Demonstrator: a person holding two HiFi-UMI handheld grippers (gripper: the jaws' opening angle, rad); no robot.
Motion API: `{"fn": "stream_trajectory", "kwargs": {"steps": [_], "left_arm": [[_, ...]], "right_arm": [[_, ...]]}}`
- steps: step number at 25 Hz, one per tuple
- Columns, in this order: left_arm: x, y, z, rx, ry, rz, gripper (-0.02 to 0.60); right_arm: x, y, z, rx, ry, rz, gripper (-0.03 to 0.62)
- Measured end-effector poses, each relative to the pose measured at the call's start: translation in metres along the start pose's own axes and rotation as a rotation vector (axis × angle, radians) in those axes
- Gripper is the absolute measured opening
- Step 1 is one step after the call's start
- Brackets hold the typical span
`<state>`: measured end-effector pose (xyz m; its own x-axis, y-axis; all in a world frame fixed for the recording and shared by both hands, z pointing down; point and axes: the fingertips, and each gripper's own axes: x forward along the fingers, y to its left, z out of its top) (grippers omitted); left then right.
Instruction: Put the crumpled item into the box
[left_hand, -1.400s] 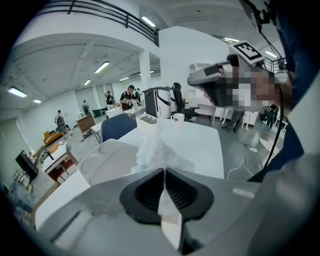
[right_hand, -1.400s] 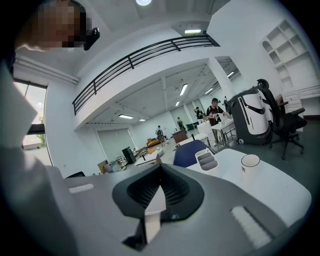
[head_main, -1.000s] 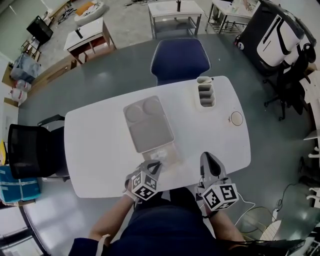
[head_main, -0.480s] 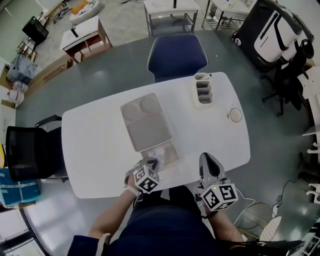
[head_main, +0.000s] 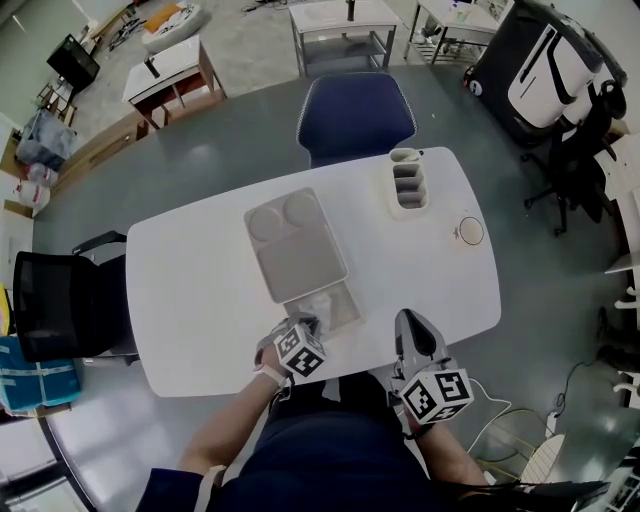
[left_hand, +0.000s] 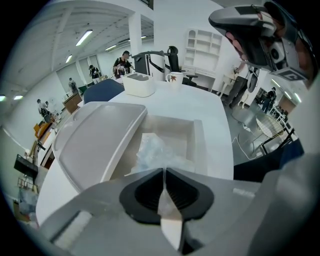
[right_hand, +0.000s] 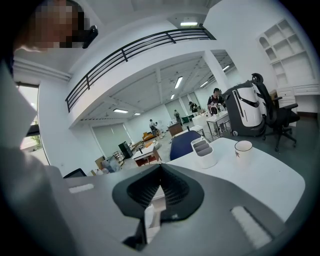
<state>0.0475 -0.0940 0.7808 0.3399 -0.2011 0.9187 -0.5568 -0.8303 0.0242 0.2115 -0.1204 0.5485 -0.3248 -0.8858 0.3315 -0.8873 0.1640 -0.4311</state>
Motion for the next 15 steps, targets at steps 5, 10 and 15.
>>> {"fn": "stream_trajectory", "kwargs": {"steps": [5, 10, 15], "left_arm": [[0.001, -0.003, -0.002, -0.002, 0.001, 0.0, 0.062], [-0.008, -0.003, -0.001, -0.044, -0.032, 0.004, 0.109], [-0.036, 0.004, 0.007, -0.102, -0.099, 0.02, 0.11]], "right_arm": [[-0.004, 0.002, 0.0, 0.002, -0.005, 0.003, 0.002], [-0.008, 0.003, 0.001, 0.005, -0.009, 0.006, 0.002], [-0.008, 0.004, 0.0, 0.001, -0.003, 0.02, 0.002]]}}
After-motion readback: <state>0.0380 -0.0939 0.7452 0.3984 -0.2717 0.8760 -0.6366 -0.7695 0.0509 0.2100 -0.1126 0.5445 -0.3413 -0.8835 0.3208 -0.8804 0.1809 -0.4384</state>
